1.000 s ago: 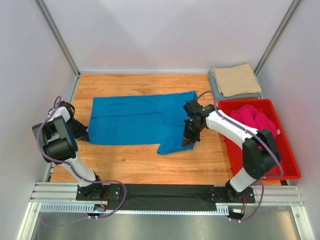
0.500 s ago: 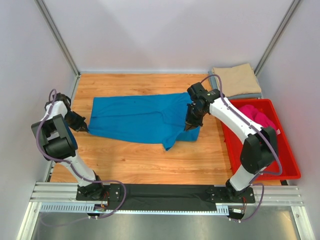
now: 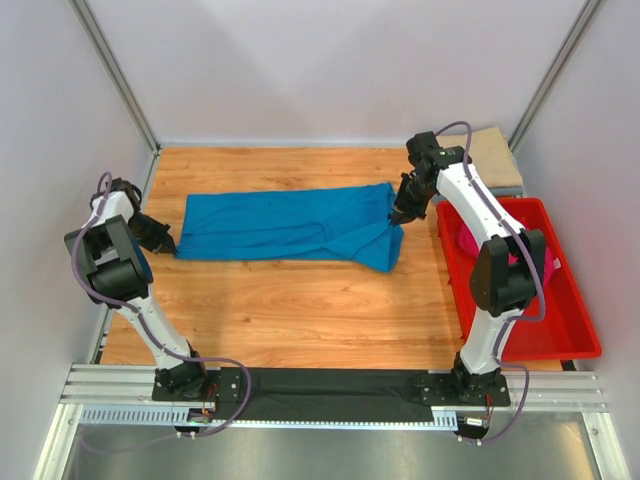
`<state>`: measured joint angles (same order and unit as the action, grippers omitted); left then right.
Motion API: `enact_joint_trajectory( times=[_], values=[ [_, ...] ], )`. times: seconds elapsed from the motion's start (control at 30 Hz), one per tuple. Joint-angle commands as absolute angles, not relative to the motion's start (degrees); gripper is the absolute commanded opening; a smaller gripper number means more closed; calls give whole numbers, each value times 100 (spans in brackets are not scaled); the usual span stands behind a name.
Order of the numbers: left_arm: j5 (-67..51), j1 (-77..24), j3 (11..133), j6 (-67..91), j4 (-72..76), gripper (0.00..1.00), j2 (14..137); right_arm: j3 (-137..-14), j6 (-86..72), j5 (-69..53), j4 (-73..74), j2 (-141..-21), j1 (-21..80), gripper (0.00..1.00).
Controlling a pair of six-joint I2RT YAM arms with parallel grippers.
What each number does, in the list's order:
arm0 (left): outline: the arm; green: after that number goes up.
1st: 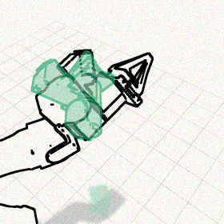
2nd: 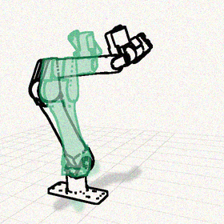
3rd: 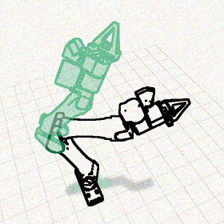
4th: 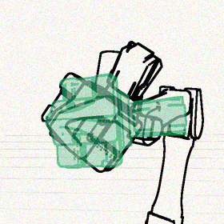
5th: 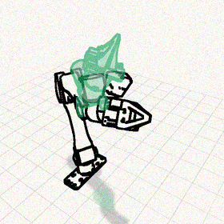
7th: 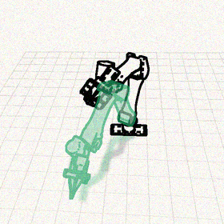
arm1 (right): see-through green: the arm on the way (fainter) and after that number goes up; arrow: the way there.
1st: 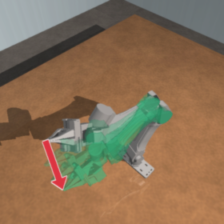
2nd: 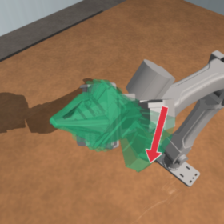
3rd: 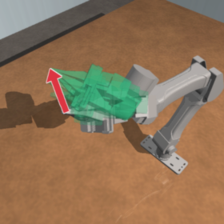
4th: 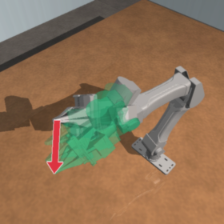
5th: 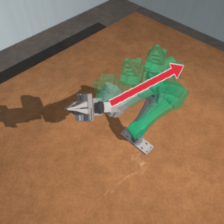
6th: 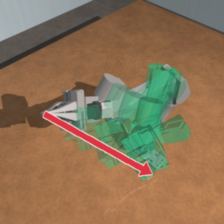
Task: Fold and stack the t-shirts
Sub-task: Fold the tshirt
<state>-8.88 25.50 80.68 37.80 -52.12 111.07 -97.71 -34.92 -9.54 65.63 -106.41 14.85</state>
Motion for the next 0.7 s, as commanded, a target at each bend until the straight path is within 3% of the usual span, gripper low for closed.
enact_joint_trajectory(
  times=[0.0,0.47,0.67],
  values=[
    [-870,2479,8323,3885,-5388,0,11153,-10256,-3340,-1028,6863,-10740,1293,0],
    [-1002,2285,8560,4086,-5282,0,11417,-10765,-2988,-1485,6565,-11223,1090,0],
    [-836,2215,9121,4070,-5668,0,11672,-11074,-2760,-1117,6943,-11531,1064,0]
  ],
)
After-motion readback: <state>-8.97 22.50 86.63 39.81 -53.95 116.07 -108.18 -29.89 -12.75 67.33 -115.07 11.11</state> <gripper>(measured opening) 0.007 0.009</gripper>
